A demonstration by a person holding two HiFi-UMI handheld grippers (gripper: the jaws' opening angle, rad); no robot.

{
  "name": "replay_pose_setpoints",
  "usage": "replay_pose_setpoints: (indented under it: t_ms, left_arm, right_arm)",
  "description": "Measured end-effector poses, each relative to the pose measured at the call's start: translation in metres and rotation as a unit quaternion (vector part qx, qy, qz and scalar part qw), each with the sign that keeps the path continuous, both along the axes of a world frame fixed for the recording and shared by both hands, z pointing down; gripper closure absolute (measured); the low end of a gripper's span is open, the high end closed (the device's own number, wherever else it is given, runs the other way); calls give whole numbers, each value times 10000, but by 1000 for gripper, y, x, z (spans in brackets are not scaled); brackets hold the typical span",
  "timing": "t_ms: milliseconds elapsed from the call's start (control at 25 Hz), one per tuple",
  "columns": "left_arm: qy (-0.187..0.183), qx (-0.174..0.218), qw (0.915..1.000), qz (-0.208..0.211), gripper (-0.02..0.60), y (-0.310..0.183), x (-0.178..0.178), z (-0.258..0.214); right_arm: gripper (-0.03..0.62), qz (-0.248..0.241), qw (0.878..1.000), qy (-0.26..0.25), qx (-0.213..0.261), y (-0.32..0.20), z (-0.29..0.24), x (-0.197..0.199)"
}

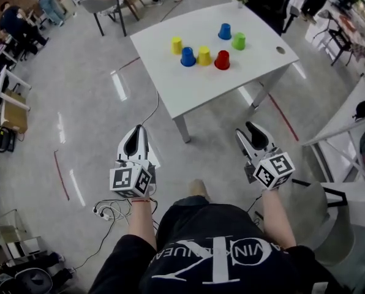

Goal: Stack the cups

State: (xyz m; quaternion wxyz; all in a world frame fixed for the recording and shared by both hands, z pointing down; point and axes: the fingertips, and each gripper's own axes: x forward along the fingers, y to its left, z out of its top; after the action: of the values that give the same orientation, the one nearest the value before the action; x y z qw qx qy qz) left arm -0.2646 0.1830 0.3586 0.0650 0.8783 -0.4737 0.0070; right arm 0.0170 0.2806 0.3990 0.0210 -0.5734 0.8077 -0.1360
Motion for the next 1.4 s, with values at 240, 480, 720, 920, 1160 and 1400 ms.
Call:
replay_pose_setpoints:
  t_ms: [240, 480, 720, 920, 1160, 1400]
  left_arm:
    - [48, -61, 10000, 47, 577, -41, -5, 9]
    - [115, -221, 9996, 165, 577, -57, 2, 27]
    - [80, -250, 9991, 325, 577, -74, 22, 29]
    - [273, -283, 9991, 151, 577, -103, 29, 26]
    - [220, -265, 9994, -28, 577, -147, 45, 19]
    - [255, -547, 9978, -280, 577, -177, 59, 41]
  right_arm:
    - [400, -71, 9999, 122, -95, -42, 5, -12]
    - [393, -123, 9991, 309, -246, -58, 15, -16]
    - [390, -166, 9985, 396, -342, -74, 20, -8]
    - [387, -414, 9975, 441, -355, -115, 24, -6]
    - [382, -826, 9935, 670, -414, -177, 27, -4]
    - [371, -914, 9897, 911, -622, -225, 43, 20]
